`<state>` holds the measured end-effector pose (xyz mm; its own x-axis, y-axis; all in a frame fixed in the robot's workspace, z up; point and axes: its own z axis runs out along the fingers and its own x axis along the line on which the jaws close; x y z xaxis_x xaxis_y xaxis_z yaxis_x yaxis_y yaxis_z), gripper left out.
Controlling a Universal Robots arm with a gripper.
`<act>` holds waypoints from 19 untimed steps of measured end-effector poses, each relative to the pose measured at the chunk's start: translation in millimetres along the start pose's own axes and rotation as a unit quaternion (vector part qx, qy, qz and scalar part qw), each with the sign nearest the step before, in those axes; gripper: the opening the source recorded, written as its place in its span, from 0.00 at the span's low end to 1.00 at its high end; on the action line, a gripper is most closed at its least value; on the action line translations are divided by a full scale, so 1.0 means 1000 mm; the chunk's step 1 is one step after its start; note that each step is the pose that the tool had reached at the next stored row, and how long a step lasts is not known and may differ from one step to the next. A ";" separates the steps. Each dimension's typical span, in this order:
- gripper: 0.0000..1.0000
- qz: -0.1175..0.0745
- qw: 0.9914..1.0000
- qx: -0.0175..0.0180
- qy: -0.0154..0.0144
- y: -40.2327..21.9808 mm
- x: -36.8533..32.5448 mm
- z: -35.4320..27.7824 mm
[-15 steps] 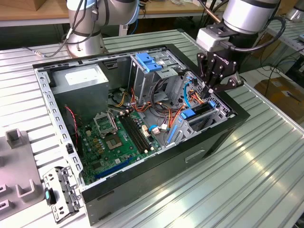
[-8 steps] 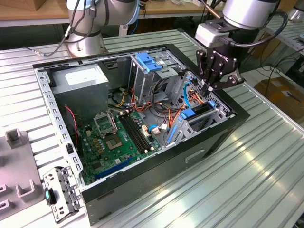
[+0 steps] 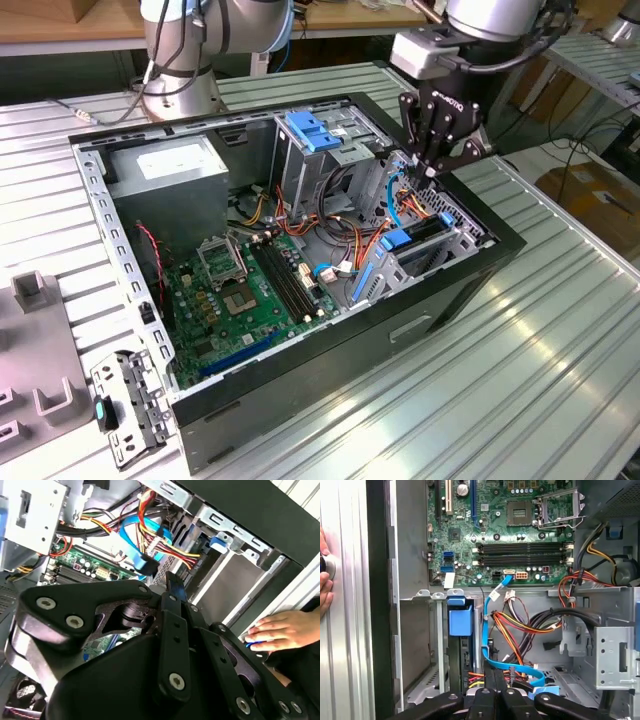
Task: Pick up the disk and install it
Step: 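Insert the second disk wire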
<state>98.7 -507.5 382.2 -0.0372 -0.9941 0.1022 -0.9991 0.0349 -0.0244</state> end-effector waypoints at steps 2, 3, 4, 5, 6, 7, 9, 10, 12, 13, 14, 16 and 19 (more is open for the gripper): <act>0.11 0.000 1.000 0.000 0.008 0.0002 -0.0093 -0.0067; 0.11 0.000 1.000 0.000 0.010 0.0003 -0.0121 -0.0076; 0.11 0.000 1.000 0.000 0.011 0.0004 -0.0149 -0.0082; 0.11 0.000 1.000 0.001 0.013 0.0005 -0.0195 -0.0089; 0.11 0.000 1.000 0.001 0.015 0.0007 -0.0233 -0.0095; 0.11 0.000 1.000 0.001 0.016 0.0008 -0.0259 -0.0097; 0.11 0.000 1.000 0.001 0.019 0.0011 -0.0353 -0.0107; 0.11 0.000 1.000 0.001 0.019 0.0013 -0.0413 -0.0109; 0.11 0.000 1.000 0.001 0.019 0.0014 -0.0438 -0.0105; 0.11 0.000 1.000 0.001 0.019 0.0014 -0.0450 -0.0098; 0.11 0.000 1.000 0.001 0.022 0.0015 -0.0456 -0.0083; 0.11 0.000 1.000 0.001 0.024 0.0016 -0.0460 -0.0061; 0.18 -0.001 0.999 0.003 0.037 0.0016 -0.0461 -0.0050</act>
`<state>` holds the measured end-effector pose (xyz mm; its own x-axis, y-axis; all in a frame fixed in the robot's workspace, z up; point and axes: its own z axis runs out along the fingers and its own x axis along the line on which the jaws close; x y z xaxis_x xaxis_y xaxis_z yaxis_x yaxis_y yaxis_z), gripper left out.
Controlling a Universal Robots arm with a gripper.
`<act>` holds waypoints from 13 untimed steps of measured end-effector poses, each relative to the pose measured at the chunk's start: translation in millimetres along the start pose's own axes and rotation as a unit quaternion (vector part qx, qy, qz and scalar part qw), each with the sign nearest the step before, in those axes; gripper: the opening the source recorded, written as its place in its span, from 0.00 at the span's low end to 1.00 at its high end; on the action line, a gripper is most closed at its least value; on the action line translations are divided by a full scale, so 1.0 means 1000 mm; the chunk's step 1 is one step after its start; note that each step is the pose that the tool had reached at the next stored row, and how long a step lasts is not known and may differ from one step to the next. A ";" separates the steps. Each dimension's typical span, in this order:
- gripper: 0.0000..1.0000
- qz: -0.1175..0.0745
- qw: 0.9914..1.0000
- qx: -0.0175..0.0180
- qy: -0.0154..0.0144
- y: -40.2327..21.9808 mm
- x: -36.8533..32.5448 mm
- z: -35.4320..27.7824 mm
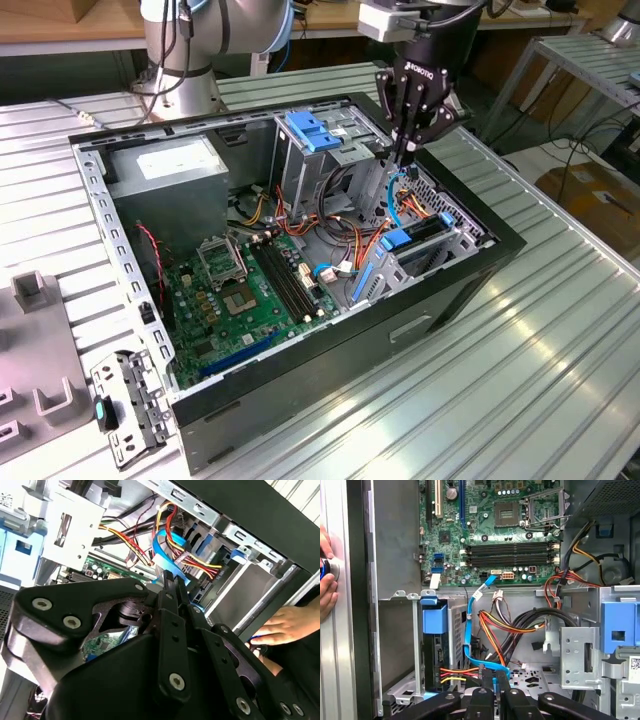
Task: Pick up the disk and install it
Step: 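Insert the second disk wire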
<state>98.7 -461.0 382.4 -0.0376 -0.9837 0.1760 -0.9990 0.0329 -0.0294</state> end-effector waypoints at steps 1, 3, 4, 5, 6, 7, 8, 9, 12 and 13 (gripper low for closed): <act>0.18 0.000 1.000 0.000 0.000 0.0000 0.0001 -0.0011; 0.18 0.000 1.000 0.000 0.003 -0.0001 0.0005 -0.0035; 0.18 0.000 1.000 0.000 0.009 -0.0001 0.0006 -0.0045; 0.18 0.000 1.000 0.001 0.014 -0.0001 0.0006 -0.0052; 0.18 0.000 1.000 0.001 0.017 -0.0001 0.0006 -0.0057; 0.18 -0.001 1.000 0.001 0.024 -0.0002 0.0006 -0.0066; 0.18 -0.001 1.000 0.001 0.030 -0.0002 0.0006 -0.0067; 0.18 -0.001 0.999 0.001 0.034 -0.0002 0.0006 -0.0066; 0.18 -0.001 0.999 0.001 0.036 -0.0002 -0.0008 -0.0066; 0.18 -0.001 0.999 0.001 0.037 -0.0001 -0.0018 -0.0051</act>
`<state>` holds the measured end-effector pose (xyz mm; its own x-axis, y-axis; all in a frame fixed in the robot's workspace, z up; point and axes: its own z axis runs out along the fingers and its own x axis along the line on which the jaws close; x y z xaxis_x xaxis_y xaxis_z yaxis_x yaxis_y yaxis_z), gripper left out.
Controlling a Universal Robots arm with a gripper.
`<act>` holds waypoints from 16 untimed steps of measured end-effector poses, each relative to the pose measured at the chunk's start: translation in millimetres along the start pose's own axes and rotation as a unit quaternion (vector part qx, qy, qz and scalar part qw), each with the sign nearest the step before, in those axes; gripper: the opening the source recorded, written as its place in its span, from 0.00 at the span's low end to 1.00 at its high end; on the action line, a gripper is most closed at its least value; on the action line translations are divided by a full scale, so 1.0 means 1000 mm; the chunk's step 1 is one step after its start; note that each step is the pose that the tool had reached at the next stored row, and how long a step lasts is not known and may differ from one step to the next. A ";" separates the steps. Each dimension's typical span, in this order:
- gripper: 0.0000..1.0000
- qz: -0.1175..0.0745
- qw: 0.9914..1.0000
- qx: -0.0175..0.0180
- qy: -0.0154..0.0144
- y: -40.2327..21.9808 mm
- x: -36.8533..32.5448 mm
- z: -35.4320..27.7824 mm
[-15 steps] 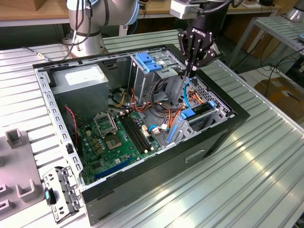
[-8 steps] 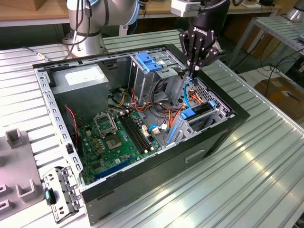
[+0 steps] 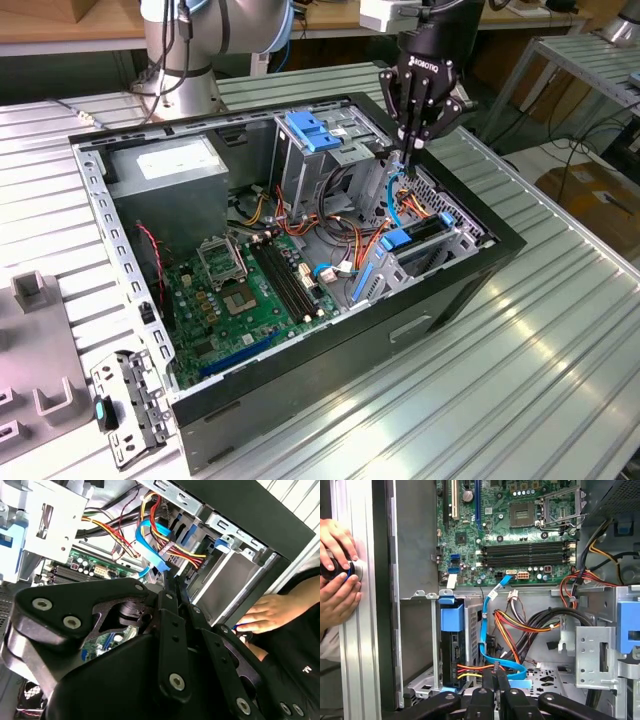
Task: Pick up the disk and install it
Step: 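Insert the second disk wire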
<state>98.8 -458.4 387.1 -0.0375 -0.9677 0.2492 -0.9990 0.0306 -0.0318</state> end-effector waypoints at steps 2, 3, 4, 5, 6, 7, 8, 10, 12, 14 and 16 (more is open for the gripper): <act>0.24 0.000 1.000 0.000 0.002 0.0000 -0.0006 0.0018; 0.24 0.000 1.000 0.000 0.003 0.0001 -0.0013 0.0032; 0.31 0.000 1.000 0.000 0.004 0.0001 -0.0020 0.0045; 0.37 0.000 1.000 0.000 0.004 0.0001 -0.0024 0.0053; 0.37 0.000 1.000 0.000 0.005 0.0001 -0.0027 0.0066; 0.37 0.000 1.000 0.000 0.005 0.0001 -0.0033 0.0087; 0.37 0.000 1.000 0.000 0.005 0.0001 -0.0039 0.0106; 0.37 0.000 1.000 0.000 0.006 0.0002 -0.0048 0.0143; 0.37 0.000 1.000 0.000 0.009 0.0002 -0.0057 0.0164; 0.35 0.000 1.000 0.001 0.015 0.0003 -0.0065 0.0179; 0.22 0.000 1.000 0.001 0.020 0.0003 -0.0072 0.0194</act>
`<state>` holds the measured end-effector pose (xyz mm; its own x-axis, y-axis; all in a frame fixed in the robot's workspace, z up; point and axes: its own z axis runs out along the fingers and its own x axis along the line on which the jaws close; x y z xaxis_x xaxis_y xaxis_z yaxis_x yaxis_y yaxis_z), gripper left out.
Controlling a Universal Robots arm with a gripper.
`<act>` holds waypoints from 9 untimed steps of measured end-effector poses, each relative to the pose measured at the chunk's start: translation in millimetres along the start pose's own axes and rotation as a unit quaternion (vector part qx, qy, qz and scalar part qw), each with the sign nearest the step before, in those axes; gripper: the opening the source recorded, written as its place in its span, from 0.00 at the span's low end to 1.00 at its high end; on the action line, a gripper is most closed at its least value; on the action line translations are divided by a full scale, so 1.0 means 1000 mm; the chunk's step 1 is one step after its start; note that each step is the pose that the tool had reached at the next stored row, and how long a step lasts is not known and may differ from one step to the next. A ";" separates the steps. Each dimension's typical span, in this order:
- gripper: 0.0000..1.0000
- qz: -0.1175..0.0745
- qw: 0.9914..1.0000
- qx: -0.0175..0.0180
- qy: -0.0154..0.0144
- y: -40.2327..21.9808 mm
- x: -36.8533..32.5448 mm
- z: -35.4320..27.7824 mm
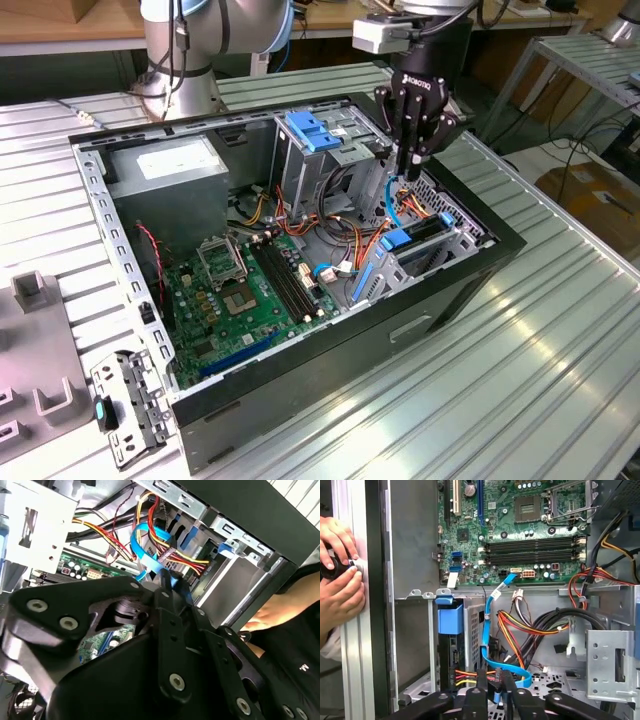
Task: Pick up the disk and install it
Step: 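Insert the second disk wire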
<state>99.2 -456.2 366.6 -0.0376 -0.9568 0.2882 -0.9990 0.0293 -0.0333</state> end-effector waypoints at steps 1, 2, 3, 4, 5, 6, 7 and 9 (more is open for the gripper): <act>0.18 0.000 1.000 0.000 0.003 0.0000 -0.0004 0.0009; 0.18 0.000 1.000 0.001 0.006 0.0001 -0.0008 0.0020; 0.18 0.000 1.000 0.001 0.007 0.0001 -0.0010 0.0024; 0.18 0.000 1.000 0.001 0.007 0.0001 -0.0010 0.0025; 0.18 0.000 1.000 0.001 0.007 0.0001 -0.0011 0.0027; 0.17 0.000 1.000 0.001 0.007 0.0001 -0.0010 0.0027; 0.16 0.000 1.000 0.001 0.007 0.0001 -0.0004 0.0030; 0.16 -0.002 1.000 0.002 0.007 0.0006 0.0059 0.0050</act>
<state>98.4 -463.3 363.5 -0.0334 -0.9530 0.3013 -0.9991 0.0234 -0.0367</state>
